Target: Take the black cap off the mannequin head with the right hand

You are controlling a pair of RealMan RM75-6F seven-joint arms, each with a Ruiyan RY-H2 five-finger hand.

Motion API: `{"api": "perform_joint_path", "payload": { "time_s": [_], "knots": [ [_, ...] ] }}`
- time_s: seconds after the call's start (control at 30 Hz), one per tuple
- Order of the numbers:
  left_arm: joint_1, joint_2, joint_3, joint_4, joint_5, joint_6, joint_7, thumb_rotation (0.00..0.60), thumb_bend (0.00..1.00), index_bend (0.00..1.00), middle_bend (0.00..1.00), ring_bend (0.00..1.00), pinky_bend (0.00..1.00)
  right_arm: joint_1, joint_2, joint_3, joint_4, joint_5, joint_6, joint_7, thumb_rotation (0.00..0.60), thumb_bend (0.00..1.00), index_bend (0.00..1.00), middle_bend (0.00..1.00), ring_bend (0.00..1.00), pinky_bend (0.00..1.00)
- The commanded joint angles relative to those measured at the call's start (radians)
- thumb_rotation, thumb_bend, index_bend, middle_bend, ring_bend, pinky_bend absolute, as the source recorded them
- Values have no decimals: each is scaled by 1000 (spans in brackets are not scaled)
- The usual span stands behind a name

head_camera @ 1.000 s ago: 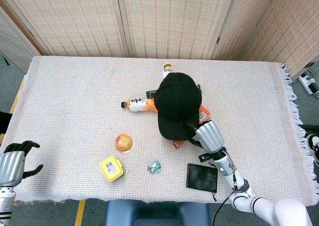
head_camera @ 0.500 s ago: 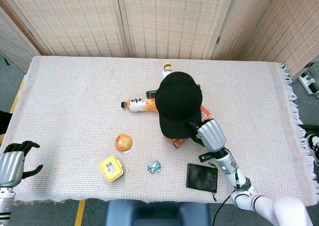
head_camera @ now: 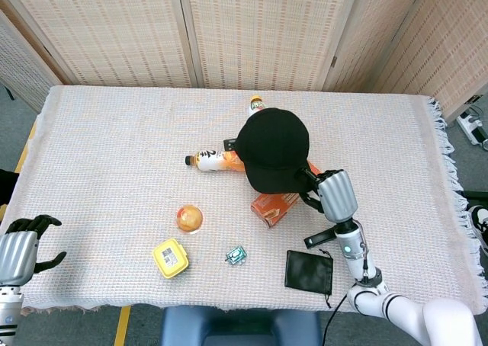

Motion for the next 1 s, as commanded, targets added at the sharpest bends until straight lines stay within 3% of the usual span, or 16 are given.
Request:
{"api": "perform_joint_path", "payload": {
  "time_s": [0.03, 0.33, 0.63, 0.83, 1.0],
  "knots": [
    [0, 1, 0, -1, 0, 0, 0, 600, 190, 399, 358, 367, 281, 11, 4, 24, -22, 22, 1, -5, 600, 899, 688, 996, 1000, 1000],
    [-6, 2, -1, -7, 3, -4, 9, 600, 190, 399, 357, 365, 281, 45, 28, 111, -69, 103, -25, -22, 600, 924, 692, 998, 1000, 1000],
    [-12, -1, -1, -9, 3, -12, 18, 600, 189, 397, 357, 364, 281, 72, 75, 178, -51, 170, -54, -38, 600, 940, 695, 998, 1000, 1000],
    [-17, 0, 0, -9, 3, -19, 21, 600, 189, 397, 356, 364, 281, 48, 156, 163, -82, 173, -65, -64, 600, 941, 696, 998, 1000, 1000],
    [-19, -3, 3, -8, 7, -21, 18, 600, 189, 397, 353, 362, 281, -10, 264, 117, -155, 167, -83, -110, 600, 941, 698, 998, 1000, 1000]
  ]
}}
